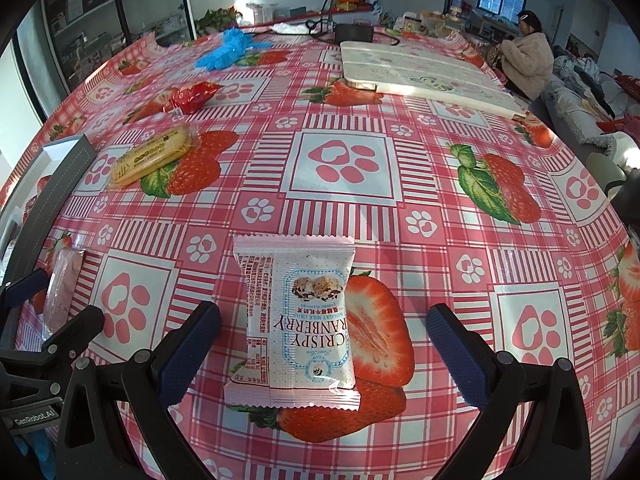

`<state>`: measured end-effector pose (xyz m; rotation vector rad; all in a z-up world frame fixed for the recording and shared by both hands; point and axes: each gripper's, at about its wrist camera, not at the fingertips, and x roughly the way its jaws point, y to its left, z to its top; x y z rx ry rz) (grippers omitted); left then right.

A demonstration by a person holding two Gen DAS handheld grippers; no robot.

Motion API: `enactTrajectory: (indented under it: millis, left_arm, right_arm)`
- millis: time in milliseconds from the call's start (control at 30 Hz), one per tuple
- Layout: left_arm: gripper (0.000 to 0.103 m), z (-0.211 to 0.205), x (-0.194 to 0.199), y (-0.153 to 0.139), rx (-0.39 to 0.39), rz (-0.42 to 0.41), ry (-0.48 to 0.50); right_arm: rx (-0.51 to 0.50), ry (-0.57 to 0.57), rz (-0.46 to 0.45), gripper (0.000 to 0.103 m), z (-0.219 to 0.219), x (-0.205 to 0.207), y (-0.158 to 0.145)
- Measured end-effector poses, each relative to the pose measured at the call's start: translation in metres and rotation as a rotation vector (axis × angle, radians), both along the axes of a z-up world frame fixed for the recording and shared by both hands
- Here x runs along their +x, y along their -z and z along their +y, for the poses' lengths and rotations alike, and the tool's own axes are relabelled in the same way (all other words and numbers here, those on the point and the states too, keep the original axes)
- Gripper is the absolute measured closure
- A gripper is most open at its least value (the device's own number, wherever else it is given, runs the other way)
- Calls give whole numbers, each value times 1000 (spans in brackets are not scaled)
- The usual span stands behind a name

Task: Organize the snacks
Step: 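Grasp pink bar packet with left tool while right tool grasps Crispy Cranberry packet, then carry both packets into the white tray and open both tools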

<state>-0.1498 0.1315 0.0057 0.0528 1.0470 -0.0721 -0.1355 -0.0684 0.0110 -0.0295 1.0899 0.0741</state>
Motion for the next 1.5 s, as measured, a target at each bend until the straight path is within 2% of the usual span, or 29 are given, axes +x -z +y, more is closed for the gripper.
enactTrajectory:
  millis: [100,300,333,400,500,533,567,600,633,667,700,867,933,1133,1267,1500]
  left_arm:
    - [0,-2,6,-1,6,65,-17]
    - [2,-9,8,-1,14,116,-9]
    - [7,-11,8,-2,13,118,-1]
    - [15,-16,6,-5,14,124,22]
    - [36,-23,2,-10,13,128,38]
    - [50,-25,1,-12,12,128,38]
    - [69,-26,-1,-14,12,127,42]
    - [76,-28,-2,-15,4,133,52]
    - [77,-28,-4,-15,-8,141,60]
    - [77,-28,-5,-16,-29,147,64]
    - [78,-26,-7,-18,-57,152,64]
    - [78,-23,-15,-39,-119,117,72]
    - [78,-21,-17,-53,-129,92,81]
    - [77,1,-17,-99,-160,36,92]
    - [77,32,-14,-126,-179,12,75]
    - [77,112,-13,-152,-121,-46,-36]
  right_arm:
    - [-3,-32,80,0,0,10,0]
    - [-9,-52,116,0,2,13,1]
    - [-11,-55,117,1,2,13,0]
    - [-11,-71,104,11,4,11,-3]
    - [-14,-102,99,34,11,7,-8]
    - [-17,-106,102,36,12,6,-9]
    - [-19,-106,105,37,13,5,-10]
    - [-19,-106,105,40,14,4,-10]
    - [-17,-106,103,44,14,3,-10]
    - [-16,-106,97,60,14,2,-12]
    - [-9,-103,96,64,14,0,-14]
    - [193,-60,133,64,3,-5,-17]
    - [238,-54,142,64,3,-6,-20]
    - [282,-86,111,64,17,-3,-47]
    - [347,-110,93,64,32,4,-68]
    - [392,-218,78,64,87,11,-99]
